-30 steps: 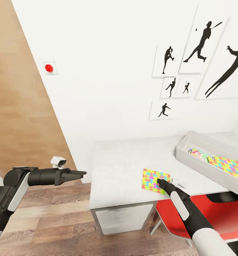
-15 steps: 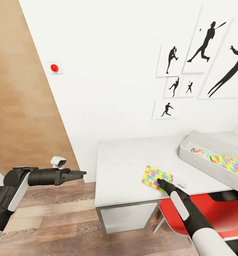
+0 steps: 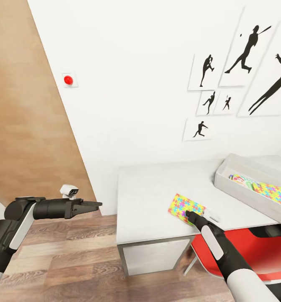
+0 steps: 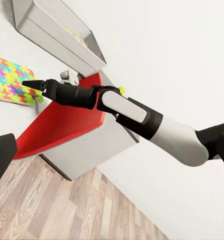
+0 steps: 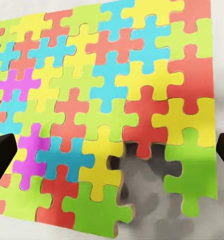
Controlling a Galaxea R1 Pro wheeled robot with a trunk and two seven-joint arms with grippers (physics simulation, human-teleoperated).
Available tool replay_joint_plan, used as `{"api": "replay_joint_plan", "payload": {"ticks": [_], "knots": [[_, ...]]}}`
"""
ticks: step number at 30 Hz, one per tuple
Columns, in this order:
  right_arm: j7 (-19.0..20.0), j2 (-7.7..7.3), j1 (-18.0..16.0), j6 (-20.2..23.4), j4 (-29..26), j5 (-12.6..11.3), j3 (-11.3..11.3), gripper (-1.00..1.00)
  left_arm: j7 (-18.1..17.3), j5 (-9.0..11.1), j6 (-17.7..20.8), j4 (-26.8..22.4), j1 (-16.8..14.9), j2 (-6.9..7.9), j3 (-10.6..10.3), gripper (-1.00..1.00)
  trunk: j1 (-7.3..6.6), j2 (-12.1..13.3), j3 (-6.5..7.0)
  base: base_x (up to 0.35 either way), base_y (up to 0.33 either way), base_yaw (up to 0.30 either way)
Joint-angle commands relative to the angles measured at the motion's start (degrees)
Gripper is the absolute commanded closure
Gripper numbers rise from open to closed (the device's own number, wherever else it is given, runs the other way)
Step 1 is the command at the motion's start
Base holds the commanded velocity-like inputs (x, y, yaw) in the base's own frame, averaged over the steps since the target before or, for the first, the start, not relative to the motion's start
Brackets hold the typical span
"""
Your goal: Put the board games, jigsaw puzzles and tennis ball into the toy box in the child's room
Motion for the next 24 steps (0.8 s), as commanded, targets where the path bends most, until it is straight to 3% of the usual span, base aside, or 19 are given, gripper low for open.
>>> {"api": "replay_joint_plan", "payload": {"ticks": [1, 11, 24], "knots": [[-0.4, -0.03, 0.0, 0.2, -0.1, -0.4, 0.1, -1.0, 0.0, 0.2, 0.6, 0.0, -0.1, 0.05, -0.1, -1.0, 0.04, -0.1, -0.11, 0.049, -0.047, 0.0], [-0.4, -0.03, 0.0, 0.2, -0.1, -0.4, 0.1, -1.0, 0.0, 0.2, 0.6, 0.0, 0.0, 0.05, -0.1, -1.0, 0.04, -0.1, -0.11, 0.099, -0.08, 0.0], [-0.4, -0.02, 0.0, 0.2, -0.1, -0.4, 0.1, -1.0, 0.0, 0.2, 0.6, 0.0, -0.1, 0.05, -0.1, -1.0, 0.04, -0.1, -0.11, 0.099, 0.031, 0.0]]}}
